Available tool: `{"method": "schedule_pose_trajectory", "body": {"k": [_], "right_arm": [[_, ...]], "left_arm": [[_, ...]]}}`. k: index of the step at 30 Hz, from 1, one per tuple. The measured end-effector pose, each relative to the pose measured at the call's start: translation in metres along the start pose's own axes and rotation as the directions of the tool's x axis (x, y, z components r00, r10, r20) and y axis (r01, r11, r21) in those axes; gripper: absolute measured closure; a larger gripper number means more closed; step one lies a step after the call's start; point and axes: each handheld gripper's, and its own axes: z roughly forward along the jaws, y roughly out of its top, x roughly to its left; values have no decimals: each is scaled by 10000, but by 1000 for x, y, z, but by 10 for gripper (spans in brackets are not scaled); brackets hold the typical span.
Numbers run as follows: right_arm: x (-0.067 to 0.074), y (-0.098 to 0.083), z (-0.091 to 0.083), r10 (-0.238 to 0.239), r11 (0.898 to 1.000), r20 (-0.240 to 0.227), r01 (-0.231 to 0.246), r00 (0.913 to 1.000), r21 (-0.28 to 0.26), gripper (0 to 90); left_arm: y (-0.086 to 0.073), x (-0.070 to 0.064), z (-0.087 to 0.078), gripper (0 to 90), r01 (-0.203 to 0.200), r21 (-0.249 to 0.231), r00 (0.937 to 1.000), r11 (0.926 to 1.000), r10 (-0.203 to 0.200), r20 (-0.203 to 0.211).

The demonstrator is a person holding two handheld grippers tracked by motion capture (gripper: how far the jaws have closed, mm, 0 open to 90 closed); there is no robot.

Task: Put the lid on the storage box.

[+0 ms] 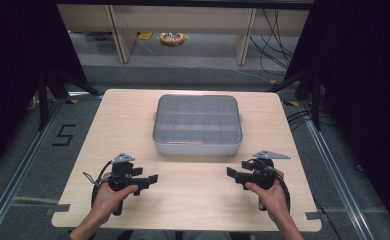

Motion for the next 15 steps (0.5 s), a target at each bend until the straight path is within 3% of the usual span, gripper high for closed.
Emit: {"method": "schedule_pose_trajectory", "body": {"k": [1,6,7,8,10,15], "right_arm": [[1,-3,0,-58,10000,-13,58,10000,35,267],[8,-17,-2,-28,9997,-186,32,9998,221,259],[13,-20,-4,416,9984,-356,-401,9985,399,259],[10,-22,-4,-94,9996,-339,104,9994,281,258],[14,-28,-6,-235,9988,-192,243,9995,432,258],[20,-32,-10,-499,9980,-327,511,9982,379,256]], "left_arm": [[-2,-2,1,251,150,-113,9998,9998,-149,102],[-12,-4,-3,246,-549,177,9985,9983,550,-64],[-14,-6,-3,246,-520,210,9986,9984,522,-101],[-16,-6,-4,245,-611,243,9981,9978,613,-96],[-22,-9,-5,245,-926,361,9952,9950,937,-291],[-28,-14,-7,245,-1235,403,9917,9915,1248,-316]]}}
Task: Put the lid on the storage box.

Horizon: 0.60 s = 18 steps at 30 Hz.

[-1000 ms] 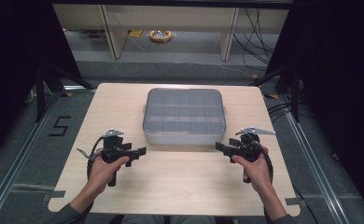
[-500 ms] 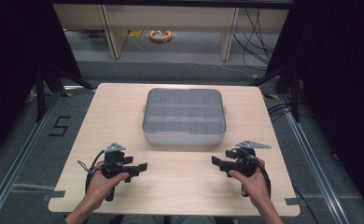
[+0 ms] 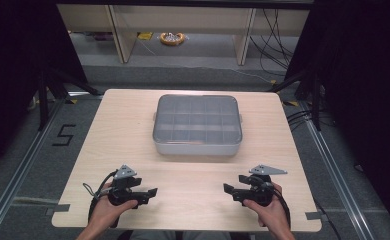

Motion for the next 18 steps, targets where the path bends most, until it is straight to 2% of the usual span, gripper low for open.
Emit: {"method": "schedule_pose_trajectory", "body": {"k": [1,2,3,4,5,6,7,12,13,14,16,17,18], "right_arm": [[4,-1,-2,332,9993,46,-333,9994,181,255],[2,-4,-2,-22,10000,-16,22,10000,91,251],[2,-4,-2,-22,10000,-16,22,10000,91,251],[3,-6,-2,-215,9997,-14,215,9998,82,245],[4,-7,-3,-224,9995,-17,224,9997,217,241],[6,-8,-3,-128,9994,-30,129,9999,324,241],[7,-10,-4,-137,9996,-61,139,9999,239,236],[13,-22,-7,-243,9981,-158,251,9996,568,190],[14,-24,-8,-344,9977,-76,348,9994,576,182],[15,-27,-9,-401,9963,-32,402,9992,763,178],[18,-33,-10,-385,9945,-139,397,9992,971,177],[18,-33,-10,-385,9945,-139,397,9992,971,177],[19,-35,-11,-445,9947,-180,460,9988,921,178]], "left_arm": [[-1,-2,0,245,2,-62,9999,10000,-2,-139],[-3,-3,0,244,-11,-104,10000,9999,10,-87],[-5,-4,0,244,-98,33,9999,9999,98,-105],[-7,-5,0,245,-96,20,9999,10000,96,-97],[-9,-6,1,244,-122,50,9997,9999,123,-191],[-11,-7,-1,244,-308,309,9994,9990,313,-137],[-14,-10,1,243,-237,231,9993,9995,243,-283],[-23,-19,-1,242,-648,541,9978,9964,653,-83],[-24,-22,-1,240,-513,421,9986,9978,518,-113],[-25,-23,-2,239,-542,392,9984,9978,549,-166],[-27,-26,-4,239,-655,424,9978,9970,655,-5],[-28,-28,-3,239,-554,341,9984,9979,556,-61],[-29,-30,-5,238,-521,451,9986,9976,518,76]]}}
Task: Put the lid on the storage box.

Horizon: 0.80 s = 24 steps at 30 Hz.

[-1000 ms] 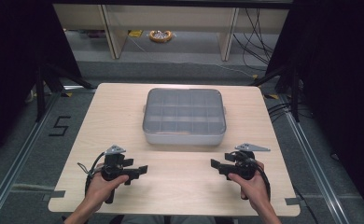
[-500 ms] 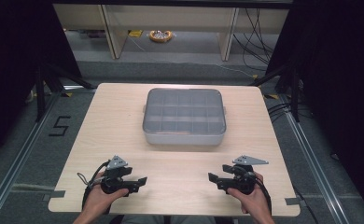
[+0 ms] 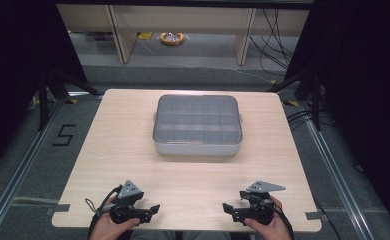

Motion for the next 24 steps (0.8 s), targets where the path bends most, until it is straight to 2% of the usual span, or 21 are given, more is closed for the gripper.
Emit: {"method": "schedule_pose_trajectory", "body": {"k": [1,2,3,4,5,6,7,9,11,12,13,14,15,20,21,23,24], "right_arm": [[1,-2,0,-39,10000,55,39,10000,17,178],[4,-3,-2,145,9997,113,-148,9998,198,179],[5,-5,-2,4,9998,187,-8,9998,216,179],[4,-7,-2,-58,9997,148,55,9999,227,182],[5,-7,-3,-36,9993,295,25,9996,375,183],[6,-9,-3,-39,9996,185,34,9998,282,184],[7,-11,-5,-48,9986,355,29,9994,520,184],[7,-12,-5,-155,9990,297,142,9994,417,184],[9,-15,-6,-178,9987,295,164,9994,474,184],[9,-15,-7,-254,9982,333,236,9991,550,184],[13,-16,-8,124,9975,303,-145,9995,691,184],[10,-16,-7,-292,9977,268,275,9992,612,184],[12,-17,-7,-23,9974,196,9,9998,727,184],[11,-16,-6,-176,9975,156,164,9997,692,184],[8,-16,-6,-357,9967,163,344,9992,733,184],[9,-16,-7,-249,9968,166,235,9996,768,184],[10,-16,-7,-208,9973,319,186,9993,704,184]], "left_arm": [[-1,-1,0,238,-115,-63,9999,9999,115,-52],[-3,-4,1,238,-18,-124,9999,9999,17,-121],[-3,-4,0,237,-199,-50,9998,9998,199,46],[-4,-6,0,237,-99,-99,10000,9999,99,-5],[-4,-7,0,236,-228,-111,9997,9997,226,-108],[-5,-8,0,236,-203,-106,9998,9997,203,28],[-6,-9,0,236,-238,-76,9997,9997,237,-96],[-6,-11,-1,236,-284,-80,9996,9996,284,-56],[-7,-12,-2,235,-493,54,9988,9988,493,51],[-8,-13,-1,236,-395,-3,9992,9992,395,70],[-7,-14,0,236,-391,-34,9992,9992,391,93],[-7,-13,0,236,-526,64,9985,9986,525,146],[-7,-14,1,236,-316,30,9995,9995,316,49],[-7,-13,3,236,-400,96,9991,9992,398,118],[-7,-13,3,236,-363,63,9993,9993,362,122],[-7,-13,3,236,-380,89,9992,9992,378,146],[-7,-13,3,236,-327,60,9993,9994,326,185]]}}
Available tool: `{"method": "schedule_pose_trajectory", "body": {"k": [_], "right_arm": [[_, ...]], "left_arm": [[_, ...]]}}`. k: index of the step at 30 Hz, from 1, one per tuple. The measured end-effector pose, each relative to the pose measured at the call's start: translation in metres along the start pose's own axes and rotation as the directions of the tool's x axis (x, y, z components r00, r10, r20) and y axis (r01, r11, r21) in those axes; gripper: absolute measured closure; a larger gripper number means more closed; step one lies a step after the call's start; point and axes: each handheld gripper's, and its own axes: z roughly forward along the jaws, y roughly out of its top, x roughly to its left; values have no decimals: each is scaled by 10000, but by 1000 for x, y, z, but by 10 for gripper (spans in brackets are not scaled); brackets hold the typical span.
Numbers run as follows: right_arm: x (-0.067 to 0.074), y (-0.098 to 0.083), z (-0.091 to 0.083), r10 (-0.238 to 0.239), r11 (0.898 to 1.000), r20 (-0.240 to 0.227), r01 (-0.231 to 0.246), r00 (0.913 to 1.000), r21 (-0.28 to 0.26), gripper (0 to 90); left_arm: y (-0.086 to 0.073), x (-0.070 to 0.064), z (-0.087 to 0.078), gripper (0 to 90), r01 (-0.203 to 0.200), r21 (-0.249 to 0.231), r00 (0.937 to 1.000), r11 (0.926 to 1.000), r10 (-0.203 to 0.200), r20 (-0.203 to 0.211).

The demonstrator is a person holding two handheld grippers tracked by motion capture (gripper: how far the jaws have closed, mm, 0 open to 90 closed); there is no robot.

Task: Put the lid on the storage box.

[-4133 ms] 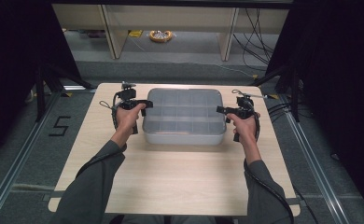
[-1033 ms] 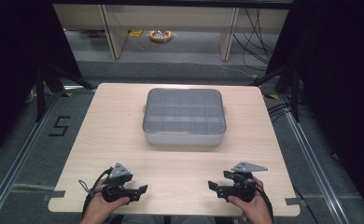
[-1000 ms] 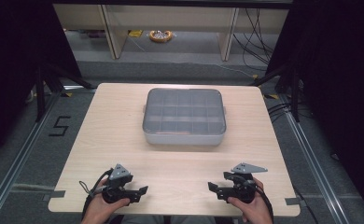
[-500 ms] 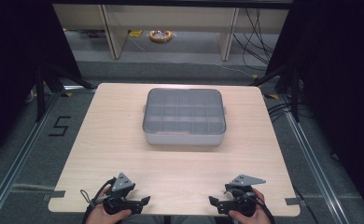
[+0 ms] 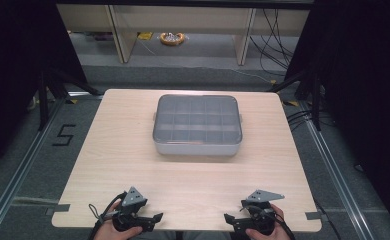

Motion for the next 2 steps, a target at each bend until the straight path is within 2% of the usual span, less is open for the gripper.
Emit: {"method": "schedule_pose_trajectory", "body": {"k": [2], "right_arm": [[-1,0,1,6,10000,-161,-7,9999,-36,184]], "left_arm": [[0,0,0,236,44,2,10000,10000,-44,71]]}}
